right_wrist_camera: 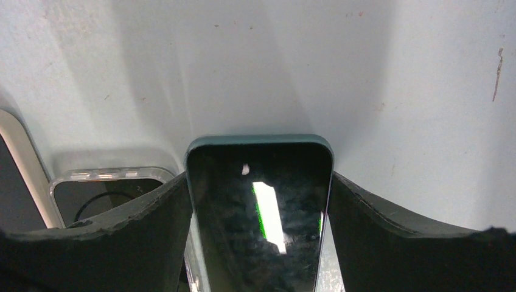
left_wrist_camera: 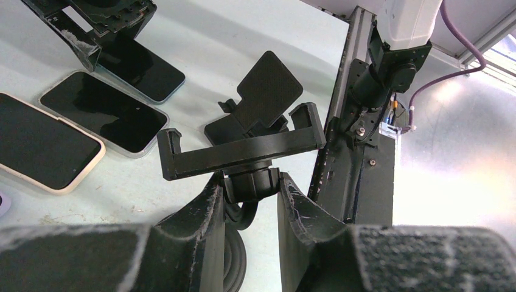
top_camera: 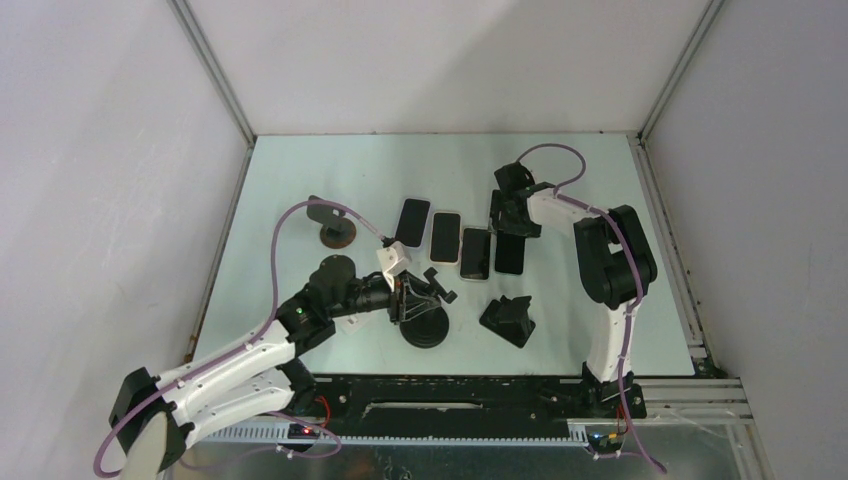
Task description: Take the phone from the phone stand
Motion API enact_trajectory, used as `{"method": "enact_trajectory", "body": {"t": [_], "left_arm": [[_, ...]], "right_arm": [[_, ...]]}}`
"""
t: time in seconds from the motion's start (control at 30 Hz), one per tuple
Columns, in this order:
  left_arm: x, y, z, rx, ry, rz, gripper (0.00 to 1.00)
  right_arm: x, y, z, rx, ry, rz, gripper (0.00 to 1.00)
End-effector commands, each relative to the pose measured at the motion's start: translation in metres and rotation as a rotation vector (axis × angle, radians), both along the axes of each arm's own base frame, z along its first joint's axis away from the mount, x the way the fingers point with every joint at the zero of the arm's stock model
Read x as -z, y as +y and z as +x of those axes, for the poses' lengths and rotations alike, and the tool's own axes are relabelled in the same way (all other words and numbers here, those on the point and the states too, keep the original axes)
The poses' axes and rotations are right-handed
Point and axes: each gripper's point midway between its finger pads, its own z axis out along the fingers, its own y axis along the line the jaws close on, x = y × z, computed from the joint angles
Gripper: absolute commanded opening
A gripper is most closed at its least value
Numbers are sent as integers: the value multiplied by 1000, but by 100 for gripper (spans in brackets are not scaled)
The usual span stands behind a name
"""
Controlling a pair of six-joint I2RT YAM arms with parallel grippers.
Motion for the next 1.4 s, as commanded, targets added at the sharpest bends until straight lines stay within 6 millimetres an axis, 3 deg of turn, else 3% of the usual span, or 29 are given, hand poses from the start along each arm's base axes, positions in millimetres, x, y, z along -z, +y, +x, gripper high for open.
{"method": "enact_trajectory", "body": {"t": [0.0,0.1,0.3,0.5,0.7,0.87,1.0,1.03,1.07,1.1,1.37], "left_arm": [[-29,-3,2,9,-72,-67,0],[-29,-2,3,6,-71,-63,0],[-28,-1,6,-20,-66,-61,0],[-54,1,11,-55,-102,-105,0],[-75,1,18,-79,-146,-128,0],[-92,-2,29,-55,-124,-200,0],[-101,-9,47,-44,-146,-186,0],[-114,-12,50,-35,-167,-194,0],[-109,-19,58,-30,-164,-173,0],[-125,-22,62,-23,-191,-188,0],[-177,-61,150,-20,-218,-219,0]], "right_arm": [[-3,3,3,-15,2,0,80],[-8,2,3,-9,-6,-1,89],[-26,1,5,-5,-40,10,92],[-81,-1,4,8,-161,51,90],[-143,-1,-23,-20,-313,105,91],[-173,-10,-53,-32,-360,118,90],[-190,-18,-85,-46,-386,156,90],[-194,-19,-95,-53,-403,174,90],[-195,-20,-101,-51,-403,183,90],[-200,-23,-110,-49,-424,200,90],[-198,-25,-158,-38,-442,311,87]]}}
